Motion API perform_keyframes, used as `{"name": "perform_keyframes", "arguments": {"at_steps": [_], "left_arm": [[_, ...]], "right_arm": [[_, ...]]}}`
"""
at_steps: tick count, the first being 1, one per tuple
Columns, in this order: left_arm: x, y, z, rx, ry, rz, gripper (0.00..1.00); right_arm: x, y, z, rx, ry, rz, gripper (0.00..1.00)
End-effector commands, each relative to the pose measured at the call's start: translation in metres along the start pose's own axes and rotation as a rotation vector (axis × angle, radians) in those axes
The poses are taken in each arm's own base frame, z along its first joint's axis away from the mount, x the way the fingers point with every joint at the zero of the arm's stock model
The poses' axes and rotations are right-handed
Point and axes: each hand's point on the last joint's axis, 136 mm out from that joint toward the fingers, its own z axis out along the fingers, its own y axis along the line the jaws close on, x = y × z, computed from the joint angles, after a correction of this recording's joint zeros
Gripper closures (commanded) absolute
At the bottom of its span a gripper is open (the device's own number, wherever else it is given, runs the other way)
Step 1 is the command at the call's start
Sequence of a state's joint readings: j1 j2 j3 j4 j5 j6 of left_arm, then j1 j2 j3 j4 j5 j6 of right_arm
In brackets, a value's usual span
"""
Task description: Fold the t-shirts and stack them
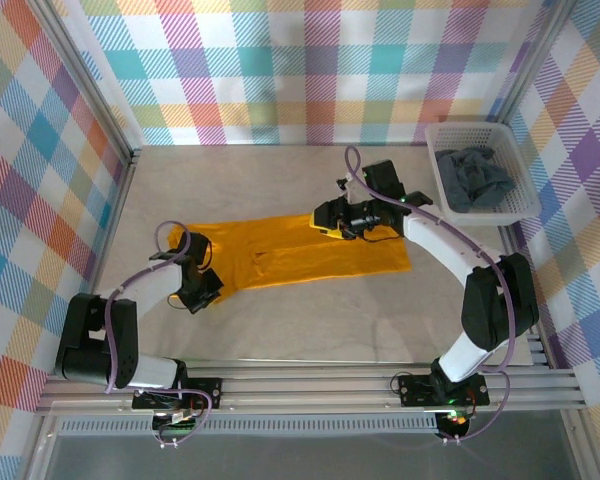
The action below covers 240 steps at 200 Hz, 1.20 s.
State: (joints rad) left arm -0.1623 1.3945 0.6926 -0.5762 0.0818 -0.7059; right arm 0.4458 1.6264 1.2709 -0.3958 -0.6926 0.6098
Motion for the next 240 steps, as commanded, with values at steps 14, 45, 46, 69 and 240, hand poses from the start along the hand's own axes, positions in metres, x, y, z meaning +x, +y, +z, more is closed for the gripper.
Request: {"name": "perform_keyframes", "arguments": {"at_steps": [14,45,46,69,240], "left_arm": [[-0.037,-0.023,-0.034,-0.002,-0.128,0.084,1.00],[-0.050,-0.020,-0.046,-0.084,-0.146,0.140,1.00],[-0.050,-0.020,-0.046,-0.086,-0.147,0.142,1.00],[-0.057,-0.015,-0.050,-0.127,-0.170,0.164,1.00],[-0.061,0.023,-0.009,-0.329,-0.153,0.185,0.78]], "right_arm": [[0.001,0.002,-0.003,-0.004,-0.005,-0.018,0.51],[-0.001,0.003,-0.003,-0.007,-0.007,-0.022,0.51],[-0.001,0.004,-0.003,-0.007,-0.007,-0.023,0.51],[-0.001,0.005,-0.004,-0.007,-0.007,-0.028,0.51],[0.007,-0.003,-0.005,0.020,0.008,-0.023,0.51]]}}
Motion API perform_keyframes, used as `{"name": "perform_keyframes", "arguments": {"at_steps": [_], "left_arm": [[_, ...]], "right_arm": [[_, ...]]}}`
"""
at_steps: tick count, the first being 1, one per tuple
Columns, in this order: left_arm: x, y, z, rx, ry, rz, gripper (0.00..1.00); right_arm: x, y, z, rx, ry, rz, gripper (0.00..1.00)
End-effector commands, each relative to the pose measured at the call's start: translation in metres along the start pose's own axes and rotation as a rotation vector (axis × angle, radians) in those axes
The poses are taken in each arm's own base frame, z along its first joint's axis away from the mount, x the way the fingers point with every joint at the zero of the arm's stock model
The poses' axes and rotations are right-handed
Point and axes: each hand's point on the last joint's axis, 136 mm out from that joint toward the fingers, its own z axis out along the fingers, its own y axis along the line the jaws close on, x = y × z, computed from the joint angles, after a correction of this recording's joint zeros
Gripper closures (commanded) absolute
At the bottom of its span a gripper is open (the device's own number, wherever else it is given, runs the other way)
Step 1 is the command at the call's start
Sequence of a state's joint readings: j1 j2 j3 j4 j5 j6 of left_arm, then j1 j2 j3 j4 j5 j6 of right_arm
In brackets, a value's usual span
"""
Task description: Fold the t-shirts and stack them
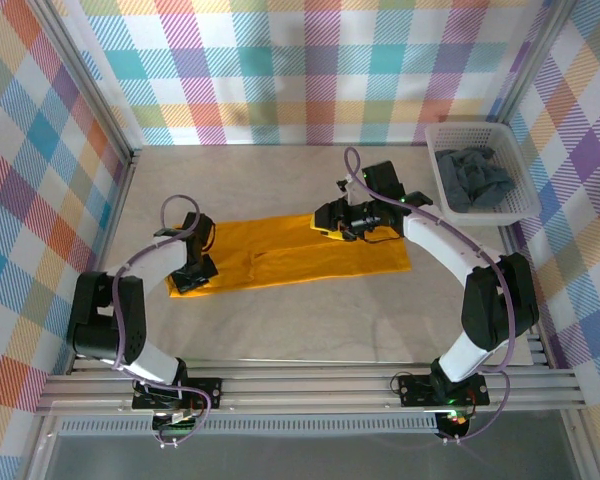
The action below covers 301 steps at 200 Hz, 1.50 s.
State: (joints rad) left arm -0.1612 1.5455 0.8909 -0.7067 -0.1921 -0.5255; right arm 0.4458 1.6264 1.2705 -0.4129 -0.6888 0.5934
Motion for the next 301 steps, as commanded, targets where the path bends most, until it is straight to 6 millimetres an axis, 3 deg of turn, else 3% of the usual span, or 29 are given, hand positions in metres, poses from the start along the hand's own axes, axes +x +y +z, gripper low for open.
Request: {"name": "perform_keyframes", "arguments": {"at_steps": [1,21,63,79,103,126,146,189,211,238,258,275,301], "left_arm": [[-0.006,0.011,0.007,-0.074,-0.025,0.005,0.78],[-0.014,0.018,0.005,-0.116,-0.040,-0.003,0.64],[-0.024,0.028,-0.006,-0.165,-0.037,-0.034,0.63],[-0.030,0.030,-0.018,-0.169,-0.055,-0.064,0.56],[-0.036,0.030,-0.039,-0.149,-0.074,-0.132,0.54],[-0.022,0.002,-0.051,-0.006,-0.032,-0.237,0.58],[-0.012,-0.024,-0.050,0.081,0.018,-0.329,0.62],[-0.025,-0.063,-0.021,0.103,0.115,-0.458,0.72],[-0.025,-0.064,-0.001,0.038,0.146,-0.488,0.81],[-0.027,-0.054,0.022,-0.033,0.170,-0.495,0.84],[-0.042,-0.055,0.034,-0.045,0.177,-0.481,0.84],[-0.064,-0.067,0.040,-0.036,0.163,-0.439,0.85],[-0.107,-0.112,0.047,0.057,0.148,-0.368,0.85]], "right_arm": [[0.005,-0.001,-0.005,0.010,0.000,-0.019,0.51],[0.006,-0.007,-0.007,0.042,-0.011,-0.020,0.51],[-0.010,-0.043,-0.031,0.147,-0.089,0.053,0.51],[-0.019,-0.059,-0.044,0.184,-0.119,0.086,0.52],[-0.032,-0.089,-0.061,0.263,-0.150,0.154,0.53],[-0.042,-0.123,-0.070,0.357,-0.154,0.196,0.54],[-0.051,-0.155,-0.070,0.471,-0.115,0.203,0.57],[-0.078,-0.206,-0.056,0.615,-0.045,0.180,0.61],[-0.081,-0.232,-0.050,0.687,0.004,0.194,0.62],[-0.065,-0.257,-0.048,0.771,0.096,0.273,0.62],[-0.042,-0.265,-0.056,0.838,0.145,0.339,0.63],[-0.018,-0.264,-0.063,0.871,0.165,0.390,0.62],[0.026,-0.250,-0.068,0.883,0.192,0.473,0.61]]}}
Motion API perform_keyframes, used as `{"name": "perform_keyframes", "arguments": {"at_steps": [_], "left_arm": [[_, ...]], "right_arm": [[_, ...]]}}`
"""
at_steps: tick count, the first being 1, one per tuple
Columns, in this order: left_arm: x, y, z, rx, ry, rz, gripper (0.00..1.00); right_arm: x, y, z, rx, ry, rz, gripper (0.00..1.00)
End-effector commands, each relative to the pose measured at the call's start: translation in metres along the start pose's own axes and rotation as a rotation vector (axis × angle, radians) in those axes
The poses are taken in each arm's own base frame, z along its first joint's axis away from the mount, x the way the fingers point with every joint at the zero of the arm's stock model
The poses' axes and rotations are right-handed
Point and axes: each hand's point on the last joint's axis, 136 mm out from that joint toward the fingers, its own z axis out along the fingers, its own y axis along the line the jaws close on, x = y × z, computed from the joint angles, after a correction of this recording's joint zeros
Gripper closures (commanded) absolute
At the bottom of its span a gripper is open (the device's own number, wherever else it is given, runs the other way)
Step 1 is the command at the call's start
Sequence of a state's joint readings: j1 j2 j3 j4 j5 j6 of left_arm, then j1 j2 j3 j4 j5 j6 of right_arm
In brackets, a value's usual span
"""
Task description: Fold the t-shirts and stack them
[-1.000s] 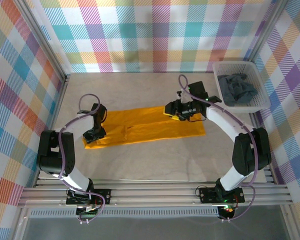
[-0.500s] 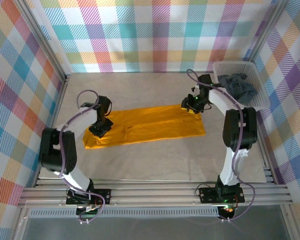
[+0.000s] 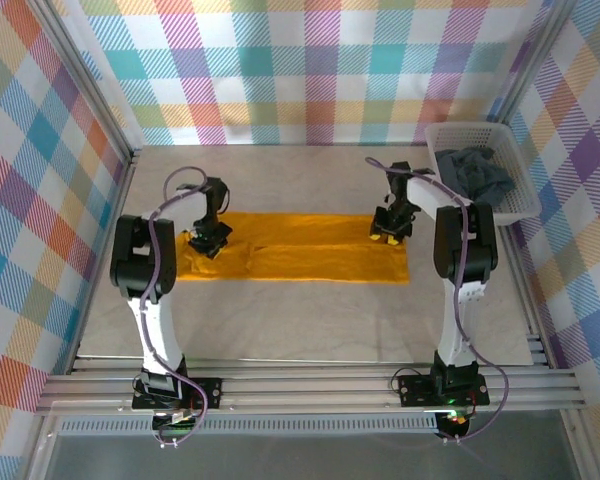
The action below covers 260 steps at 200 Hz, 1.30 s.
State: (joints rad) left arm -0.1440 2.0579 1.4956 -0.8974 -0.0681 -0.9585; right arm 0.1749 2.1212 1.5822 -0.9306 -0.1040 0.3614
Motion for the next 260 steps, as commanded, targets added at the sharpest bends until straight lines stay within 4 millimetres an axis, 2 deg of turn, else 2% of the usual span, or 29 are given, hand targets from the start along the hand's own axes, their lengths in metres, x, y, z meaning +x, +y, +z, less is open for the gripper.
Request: {"name": "perform_keyframes", "arguments": {"at_steps": [1,14,35,52,70,85,104,133,141,155,165,185,203,217,229,244,247,253,260], "left_arm": [[-0.019,-0.043,0.018,0.056,-0.001,0.075,0.85],[-0.026,-0.080,0.021,0.123,0.003,0.106,0.85],[-0.024,-0.152,0.020,0.266,0.000,0.162,0.85],[-0.010,-0.213,0.014,0.418,-0.001,0.201,0.84],[0.010,-0.261,0.014,0.534,0.007,0.226,0.84],[0.027,-0.290,0.013,0.613,0.017,0.235,0.83],[0.043,-0.320,0.015,0.728,0.037,0.217,0.82],[0.048,-0.351,0.007,0.882,0.037,0.185,0.81],[0.048,-0.357,0.006,0.907,0.039,0.173,0.80],[0.045,-0.364,-0.010,0.941,0.028,0.174,0.77],[0.039,-0.366,-0.028,0.961,0.002,0.177,0.68],[0.030,-0.364,-0.087,1.003,-0.079,0.206,0.48],[0.025,-0.349,-0.141,0.999,-0.150,0.238,0.43],[0.037,-0.335,-0.173,0.983,-0.181,0.283,0.42],[0.053,-0.317,-0.180,0.934,-0.161,0.299,0.42],[0.077,-0.293,-0.174,0.869,-0.109,0.318,0.42],[0.083,-0.286,-0.165,0.841,-0.095,0.320,0.43],[0.094,-0.275,-0.162,0.822,-0.067,0.325,0.44],[0.110,-0.262,-0.149,0.795,-0.020,0.327,0.45]], "right_arm": [[0.056,-0.021,-0.005,0.085,0.107,0.091,0.61],[0.084,-0.020,-0.005,0.072,0.128,0.120,0.61],[0.131,-0.010,-0.003,0.049,0.162,0.131,0.61],[0.172,0.004,0.003,0.042,0.206,0.114,0.60],[0.209,0.024,0.012,0.020,0.262,0.084,0.60],[0.231,0.042,0.018,0.010,0.290,0.049,0.60],[0.247,0.063,0.028,-0.020,0.333,0.028,0.60],[0.253,0.097,0.040,-0.073,0.391,-0.007,0.60],[0.252,0.106,0.039,-0.088,0.396,-0.014,0.60],[0.243,0.115,0.030,-0.099,0.354,-0.029,0.60],[0.234,0.119,0.017,-0.109,0.292,-0.051,0.59],[0.217,0.117,-0.014,-0.141,0.183,-0.075,0.59],[0.203,0.101,-0.038,-0.180,0.099,-0.064,0.58],[0.190,0.080,-0.051,-0.198,0.053,-0.037,0.57],[0.180,0.060,-0.056,-0.224,0.041,-0.002,0.57],[0.170,0.040,-0.055,-0.243,0.043,0.019,0.56],[0.168,0.037,-0.054,-0.238,0.043,0.015,0.56],[0.165,0.030,-0.052,-0.214,0.041,0.005,0.56],[0.162,0.022,-0.048,-0.178,0.044,-0.008,0.56]]}}
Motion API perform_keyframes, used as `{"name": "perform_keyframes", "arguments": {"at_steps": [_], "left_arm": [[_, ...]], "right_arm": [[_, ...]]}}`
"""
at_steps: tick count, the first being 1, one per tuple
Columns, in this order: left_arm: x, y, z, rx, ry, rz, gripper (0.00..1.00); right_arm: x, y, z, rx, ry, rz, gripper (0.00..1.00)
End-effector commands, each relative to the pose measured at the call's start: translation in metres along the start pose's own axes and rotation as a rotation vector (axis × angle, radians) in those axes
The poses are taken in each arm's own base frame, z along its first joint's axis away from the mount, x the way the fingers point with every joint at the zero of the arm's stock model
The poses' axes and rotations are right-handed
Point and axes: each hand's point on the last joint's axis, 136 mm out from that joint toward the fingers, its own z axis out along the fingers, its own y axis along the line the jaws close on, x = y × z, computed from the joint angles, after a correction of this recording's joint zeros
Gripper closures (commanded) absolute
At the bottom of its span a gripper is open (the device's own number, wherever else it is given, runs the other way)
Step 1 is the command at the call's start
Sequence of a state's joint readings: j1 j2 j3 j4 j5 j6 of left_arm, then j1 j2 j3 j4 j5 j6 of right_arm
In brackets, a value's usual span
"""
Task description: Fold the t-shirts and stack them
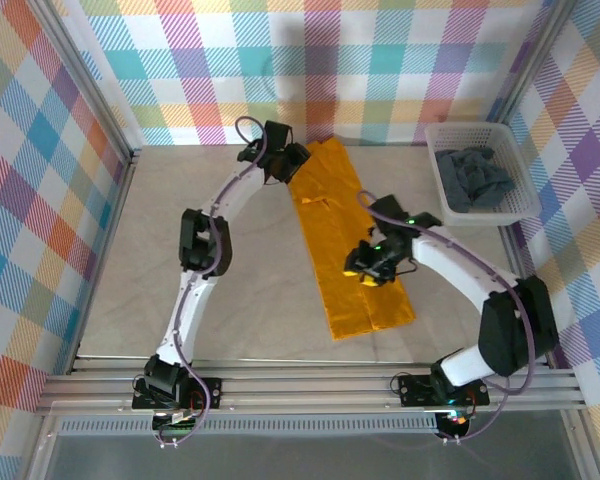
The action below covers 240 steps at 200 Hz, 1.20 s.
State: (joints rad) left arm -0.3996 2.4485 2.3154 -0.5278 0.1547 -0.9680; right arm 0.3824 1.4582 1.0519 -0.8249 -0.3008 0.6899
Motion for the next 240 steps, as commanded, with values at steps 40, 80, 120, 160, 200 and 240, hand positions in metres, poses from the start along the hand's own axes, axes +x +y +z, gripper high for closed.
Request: {"name": "perform_keyframes", "arguments": {"at_steps": [40,80,120,160,200,240], "left_arm": [[0.179,0.056,-0.055,-0.138,0.310,0.004,0.58],[0.248,0.104,-0.051,-0.232,0.390,-0.017,0.63],[0.247,0.173,-0.064,-0.417,0.367,0.002,0.65],[0.218,0.232,-0.094,-0.547,0.333,0.004,0.66],[0.199,0.226,-0.100,-0.493,0.332,0.028,0.61],[0.185,0.187,-0.152,-0.437,0.292,0.122,0.46]], "right_arm": [[-0.007,-0.062,0.036,0.176,0.143,-0.024,0.57],[0.010,-0.080,0.065,0.206,0.247,-0.018,0.57],[0.040,-0.067,0.080,0.184,0.308,-0.038,0.57],[0.063,-0.029,0.092,0.101,0.354,-0.001,0.57],[0.065,-0.011,0.095,0.094,0.335,0.002,0.56],[0.062,0.000,0.045,0.059,0.192,-0.078,0.50]]}}
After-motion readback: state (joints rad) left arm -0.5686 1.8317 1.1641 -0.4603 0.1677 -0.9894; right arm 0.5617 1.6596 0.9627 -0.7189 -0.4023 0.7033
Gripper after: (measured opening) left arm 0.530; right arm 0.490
